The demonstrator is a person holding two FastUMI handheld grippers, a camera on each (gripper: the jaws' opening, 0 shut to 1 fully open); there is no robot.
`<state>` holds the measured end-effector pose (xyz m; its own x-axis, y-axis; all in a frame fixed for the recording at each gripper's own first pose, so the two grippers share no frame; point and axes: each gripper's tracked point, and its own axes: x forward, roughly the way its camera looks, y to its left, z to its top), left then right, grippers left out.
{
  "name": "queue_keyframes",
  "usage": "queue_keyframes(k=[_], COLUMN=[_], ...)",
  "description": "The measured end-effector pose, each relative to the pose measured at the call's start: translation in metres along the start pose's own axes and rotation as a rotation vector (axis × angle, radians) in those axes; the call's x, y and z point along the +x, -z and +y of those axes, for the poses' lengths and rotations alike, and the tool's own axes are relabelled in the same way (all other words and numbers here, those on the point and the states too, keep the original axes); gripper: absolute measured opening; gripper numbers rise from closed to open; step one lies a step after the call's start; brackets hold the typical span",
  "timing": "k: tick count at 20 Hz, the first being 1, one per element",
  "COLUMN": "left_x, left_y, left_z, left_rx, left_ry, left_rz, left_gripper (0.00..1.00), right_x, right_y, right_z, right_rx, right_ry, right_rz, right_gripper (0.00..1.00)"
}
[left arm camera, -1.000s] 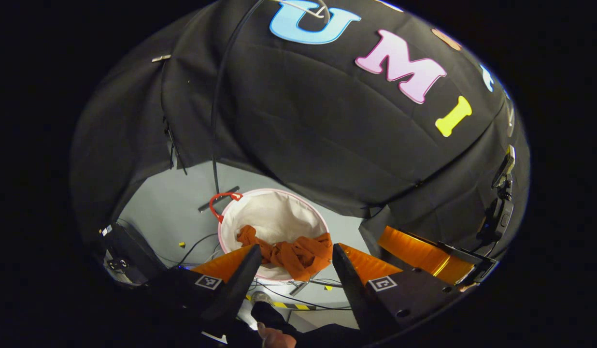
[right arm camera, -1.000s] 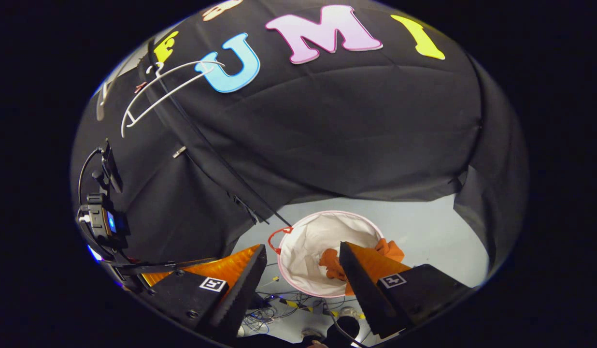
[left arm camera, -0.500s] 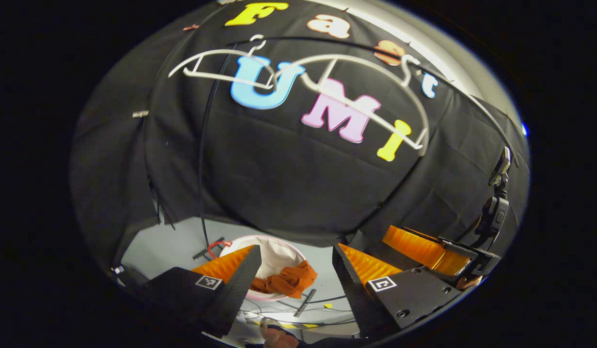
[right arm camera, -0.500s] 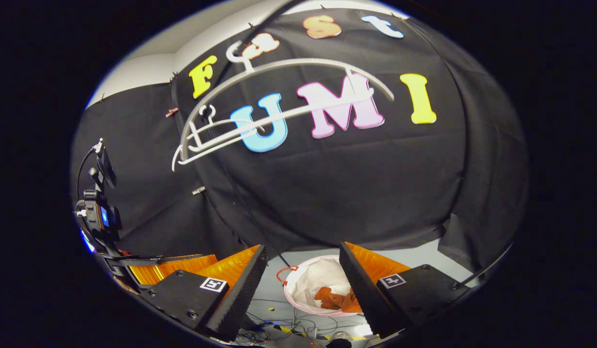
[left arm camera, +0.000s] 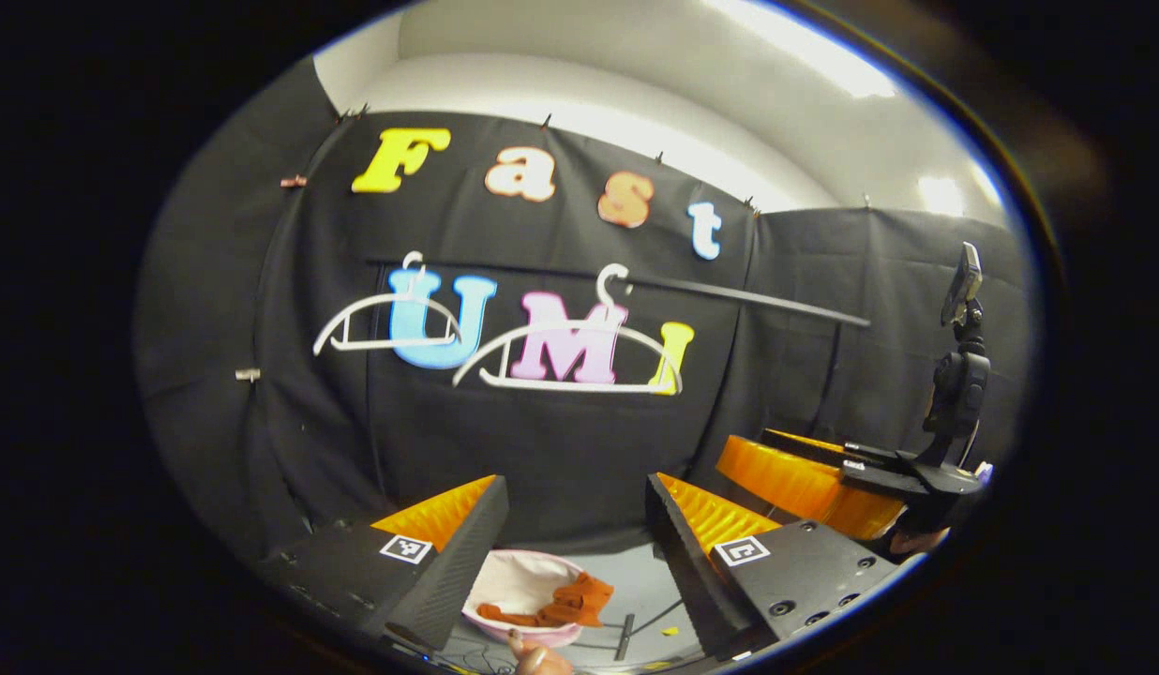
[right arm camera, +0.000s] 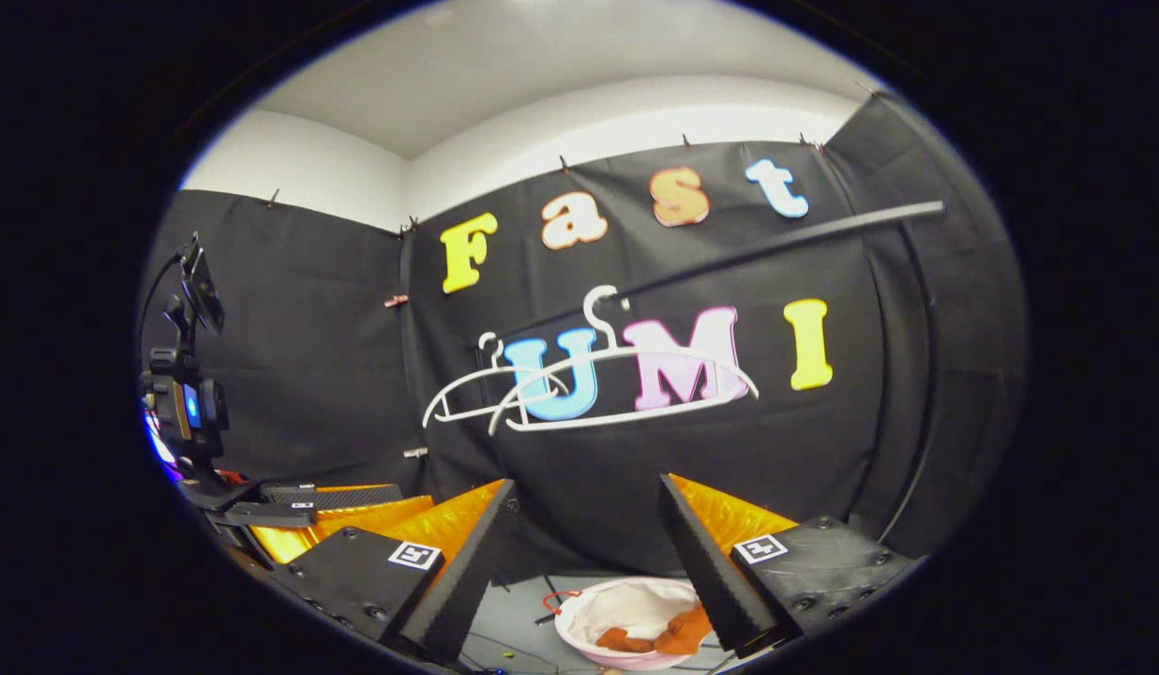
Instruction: Grasp the clothes on the hanger with both hands and then place them into the laundry hamper below.
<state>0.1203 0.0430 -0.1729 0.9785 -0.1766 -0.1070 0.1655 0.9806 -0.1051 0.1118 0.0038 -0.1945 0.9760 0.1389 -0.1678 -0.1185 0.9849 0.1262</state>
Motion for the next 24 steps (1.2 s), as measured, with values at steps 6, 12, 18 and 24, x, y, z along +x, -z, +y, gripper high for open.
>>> queue_keyframes(k=[6,12,18,24], left_x=[-0.054,-0.083,-0.075,-0.057], left_y=[-0.067,-0.082,-0.084,-0.09], left_z=[-0.008,-0.03,-0.039,-0.048], left_rx=[0.071,0.091,0.046,0.028], left_ry=[-0.072,-0.045,-0.012,-0.04], left_rz=[-0.21,-0.246,-0.229,-0.235], left_gripper=[0.88,0.89,0.93,0.93], right_x=[-0.055,-0.086,-0.095,-0.096], right_y=[-0.05,-0.075,-0.094,-0.114], right_z=[0.044,0.052,0.053,0.04], right_rx=[-0.042,-0.108,-0.13,-0.141], right_ry=[-0.012,0.059,0.066,0.058], right_rz=[-0.131,-0.187,-0.216,-0.239], right_gripper=[0.98,1.0,0.92,0.98])
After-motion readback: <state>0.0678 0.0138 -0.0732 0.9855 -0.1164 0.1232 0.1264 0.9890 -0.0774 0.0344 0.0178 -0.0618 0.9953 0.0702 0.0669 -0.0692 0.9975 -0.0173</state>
